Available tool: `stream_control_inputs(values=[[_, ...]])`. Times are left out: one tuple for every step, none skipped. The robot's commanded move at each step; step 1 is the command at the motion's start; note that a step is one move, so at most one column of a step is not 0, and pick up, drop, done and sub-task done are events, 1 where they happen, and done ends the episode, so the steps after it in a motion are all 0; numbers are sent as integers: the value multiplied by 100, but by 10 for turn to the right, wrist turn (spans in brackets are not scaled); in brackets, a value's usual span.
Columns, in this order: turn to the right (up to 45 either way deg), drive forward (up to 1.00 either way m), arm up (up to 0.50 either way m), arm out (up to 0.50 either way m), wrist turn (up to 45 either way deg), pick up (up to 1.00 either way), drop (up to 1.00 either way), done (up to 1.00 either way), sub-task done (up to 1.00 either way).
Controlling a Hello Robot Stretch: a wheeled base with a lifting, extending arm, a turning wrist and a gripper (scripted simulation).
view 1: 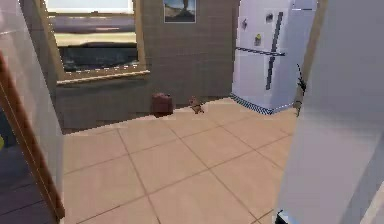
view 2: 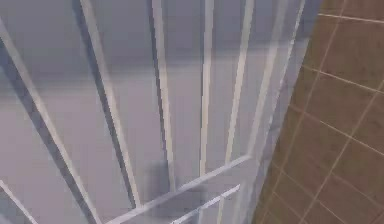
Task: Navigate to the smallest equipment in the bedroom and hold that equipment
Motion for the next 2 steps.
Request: stream_control_inputs(values=[[-450, 0, 0, 0, 0, 0, 0, 0, 0], [-360, 0, 0, 0, 0, 0, 0, 0, 0]])
